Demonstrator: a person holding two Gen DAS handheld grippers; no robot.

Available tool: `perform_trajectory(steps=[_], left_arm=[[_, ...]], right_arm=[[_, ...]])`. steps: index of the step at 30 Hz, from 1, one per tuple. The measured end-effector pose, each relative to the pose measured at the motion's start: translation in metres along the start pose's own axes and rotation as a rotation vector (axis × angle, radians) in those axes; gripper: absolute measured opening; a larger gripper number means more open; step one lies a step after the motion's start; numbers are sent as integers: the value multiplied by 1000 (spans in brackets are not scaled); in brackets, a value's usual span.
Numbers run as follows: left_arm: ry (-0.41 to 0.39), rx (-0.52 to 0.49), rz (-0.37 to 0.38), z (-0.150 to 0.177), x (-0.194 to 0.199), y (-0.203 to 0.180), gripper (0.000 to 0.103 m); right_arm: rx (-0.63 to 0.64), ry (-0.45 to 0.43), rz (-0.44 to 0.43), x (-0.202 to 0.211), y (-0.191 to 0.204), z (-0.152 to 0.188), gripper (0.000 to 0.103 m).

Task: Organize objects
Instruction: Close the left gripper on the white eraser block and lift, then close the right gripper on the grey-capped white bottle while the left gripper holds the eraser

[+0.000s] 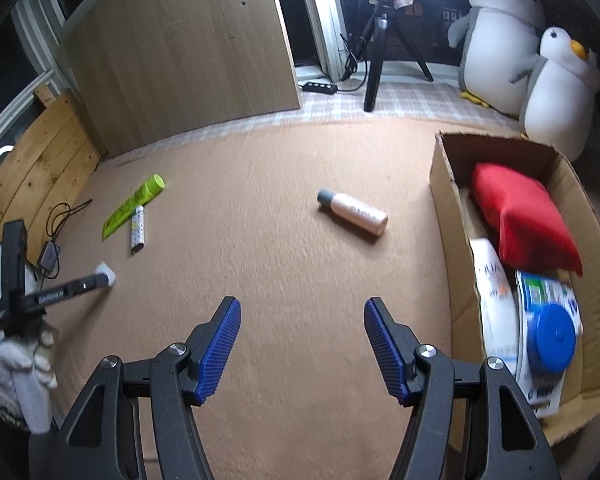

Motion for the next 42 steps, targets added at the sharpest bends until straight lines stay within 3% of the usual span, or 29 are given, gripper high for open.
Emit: perform_trajectory(steps=[9, 17, 24, 32, 40, 42], left_arm=[[61, -78, 80, 23, -17, -68, 9], [83, -107, 91, 31, -19, -86, 9], [92, -100, 99, 32, -20, -87, 9], [93, -86, 108, 27, -26, -88, 9], [89, -78, 112, 23, -28, -93, 9], [87, -81, 112, 22, -27, -95, 9]], right_arm=[[9, 26, -6, -26, -5, -19, 60], [18, 91, -46, -61, -12, -55, 60], [167, 221, 62, -110, -13, -75, 56], [265, 340, 106, -139, -22, -68, 44], [243, 334, 66, -131, -25, -66, 18], [226, 329, 56, -128, -26, -65, 18]])
Point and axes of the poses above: each gripper's, at about its wrist camera, not at the fingertips, and x roughly against the way its jaws point, y to its left, z to its underside, the point moved 5 cm from there along -x, roughly the way its jaws point, and after that the axes turned 5 degrees about -y, right-handed, at the moved point
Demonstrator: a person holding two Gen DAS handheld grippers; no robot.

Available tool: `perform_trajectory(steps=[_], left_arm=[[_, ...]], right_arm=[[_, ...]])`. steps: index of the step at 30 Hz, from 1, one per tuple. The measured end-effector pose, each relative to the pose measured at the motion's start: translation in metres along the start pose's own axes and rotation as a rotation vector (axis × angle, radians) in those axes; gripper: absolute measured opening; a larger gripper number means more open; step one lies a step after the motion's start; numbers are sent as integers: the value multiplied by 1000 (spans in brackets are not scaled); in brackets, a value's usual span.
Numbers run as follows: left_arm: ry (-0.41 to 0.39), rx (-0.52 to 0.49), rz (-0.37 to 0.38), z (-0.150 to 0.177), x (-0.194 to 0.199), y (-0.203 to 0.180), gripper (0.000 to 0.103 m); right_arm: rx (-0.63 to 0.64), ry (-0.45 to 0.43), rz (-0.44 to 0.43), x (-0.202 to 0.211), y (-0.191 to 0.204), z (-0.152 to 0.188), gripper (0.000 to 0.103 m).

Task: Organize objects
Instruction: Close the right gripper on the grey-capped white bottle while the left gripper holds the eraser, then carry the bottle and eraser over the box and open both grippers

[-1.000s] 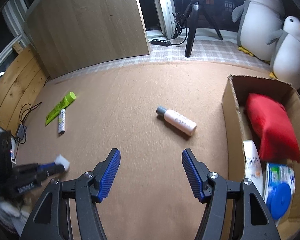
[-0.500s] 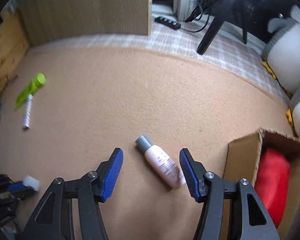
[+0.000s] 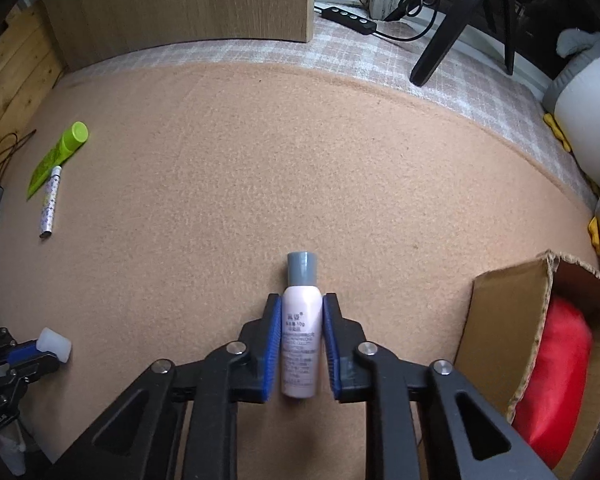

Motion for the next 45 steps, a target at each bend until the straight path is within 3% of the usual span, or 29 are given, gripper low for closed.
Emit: perform_trajectory(steps=[10, 19, 31, 42, 45], left_arm=[[-23, -36, 22, -8, 8, -32, 9], [-38, -120, 82, -16, 9, -96, 9], [-33, -270, 171, -33, -18, -212, 9], [-14, -358, 196, -43, -56, -293, 10], [-10, -374, 190, -44, -64, -305, 15]], right_arm=[[-68, -88, -71, 36, -6, 25, 18], [-150, -236, -123, 100, -5, 55, 18], [-271, -359, -24, 167, -71, 120, 18], [-368, -379, 27, 183, -130, 158, 18], [-371, -378, 26, 183, -136, 160, 18]])
Point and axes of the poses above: each gripper's, at about its wrist camera, not at the fingertips, and x roughly against the way its jaws point, y to its left, z to its underside, the point moved 5 cm from there along -x, roughly the way its jaws point, and after that the axes turned 5 degrees about -y, right-handed, at the moved point
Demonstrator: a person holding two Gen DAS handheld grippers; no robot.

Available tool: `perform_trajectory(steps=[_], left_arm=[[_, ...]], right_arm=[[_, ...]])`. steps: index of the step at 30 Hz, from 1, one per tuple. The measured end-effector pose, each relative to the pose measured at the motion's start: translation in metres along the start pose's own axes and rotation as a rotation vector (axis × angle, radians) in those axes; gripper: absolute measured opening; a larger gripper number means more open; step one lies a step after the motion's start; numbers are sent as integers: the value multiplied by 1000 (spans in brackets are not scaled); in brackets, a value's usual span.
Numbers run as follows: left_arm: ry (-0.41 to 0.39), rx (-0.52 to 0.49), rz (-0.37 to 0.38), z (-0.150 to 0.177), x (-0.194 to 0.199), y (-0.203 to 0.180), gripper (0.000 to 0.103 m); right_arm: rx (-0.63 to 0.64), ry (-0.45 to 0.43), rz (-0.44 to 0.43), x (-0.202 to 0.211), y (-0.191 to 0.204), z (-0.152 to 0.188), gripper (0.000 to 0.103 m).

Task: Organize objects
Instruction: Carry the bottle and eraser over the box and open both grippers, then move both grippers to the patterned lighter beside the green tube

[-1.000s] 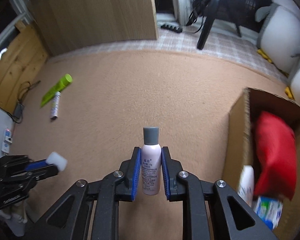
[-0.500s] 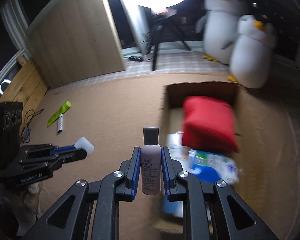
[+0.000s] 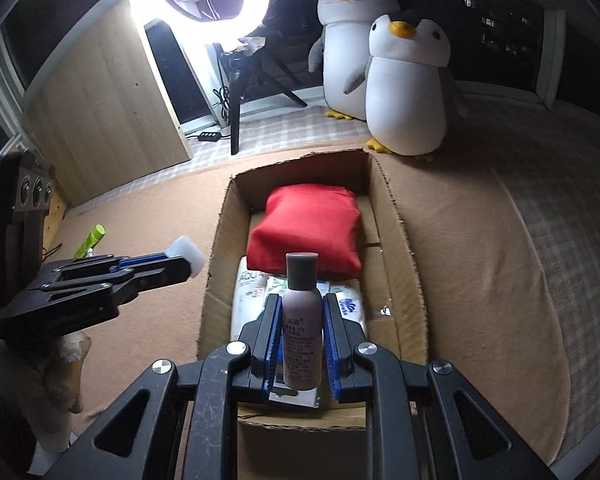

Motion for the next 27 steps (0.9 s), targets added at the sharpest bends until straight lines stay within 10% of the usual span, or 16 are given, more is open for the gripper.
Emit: perform_trajectory(steps=[4, 7, 27], left_arm=[[-13, -2, -14, -6, -6, -4, 74], [-36, -11, -42, -10, -4, -2, 75], [-89, -32, -80, 3, 45, -6, 76]], right_arm=[[1, -10, -29, 2, -3, -1, 34], [-2, -41, -18, 8, -6, -1, 58], [-43, -63, 4, 23, -8, 5, 66]])
Point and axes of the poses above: each gripper's, at about its wrist camera, not at the fingertips, and x roughly against the way its jaws point, y to its left, z to its underside, the point moved 5 cm from there along -x, roughly the way its jaws point, and after that the axes turned 5 degrees about -y, right-handed, at the moved point
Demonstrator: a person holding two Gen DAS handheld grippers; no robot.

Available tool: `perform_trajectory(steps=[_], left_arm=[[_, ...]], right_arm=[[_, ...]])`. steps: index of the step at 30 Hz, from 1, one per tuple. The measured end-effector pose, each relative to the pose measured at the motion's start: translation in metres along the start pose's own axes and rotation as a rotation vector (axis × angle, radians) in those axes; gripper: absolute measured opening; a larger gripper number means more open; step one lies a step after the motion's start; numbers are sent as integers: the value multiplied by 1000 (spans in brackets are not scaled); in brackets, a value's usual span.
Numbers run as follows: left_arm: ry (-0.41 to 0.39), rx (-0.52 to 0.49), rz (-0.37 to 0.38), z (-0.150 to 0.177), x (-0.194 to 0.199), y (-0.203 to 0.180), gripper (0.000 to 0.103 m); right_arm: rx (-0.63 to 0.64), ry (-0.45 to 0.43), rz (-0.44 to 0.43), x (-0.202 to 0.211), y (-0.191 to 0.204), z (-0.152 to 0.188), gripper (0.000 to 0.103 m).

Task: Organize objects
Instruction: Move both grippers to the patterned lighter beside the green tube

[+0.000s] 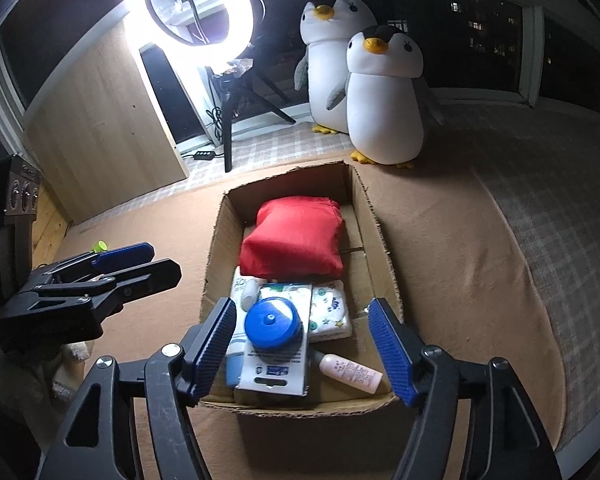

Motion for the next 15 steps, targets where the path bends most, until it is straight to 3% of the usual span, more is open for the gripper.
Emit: perform_trajectory(steps=[10, 15], left_arm=[[-12, 24, -40, 26, 43, 30, 79], [-5, 81, -86, 50, 67, 70, 79]], right_arm=[[-5, 12, -37, 2, 32, 12, 68], [-6, 45, -91, -10, 58, 23, 69]])
Point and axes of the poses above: each gripper's, at about its wrist camera, not at the fingertips, and x roughly against the way its jaws point, y to its left, z to its underside, the point moved 5 cm from there along -x, roughly the way its jaws point, and after that the axes turned 5 degrees about -y, right-handed, at the moved point
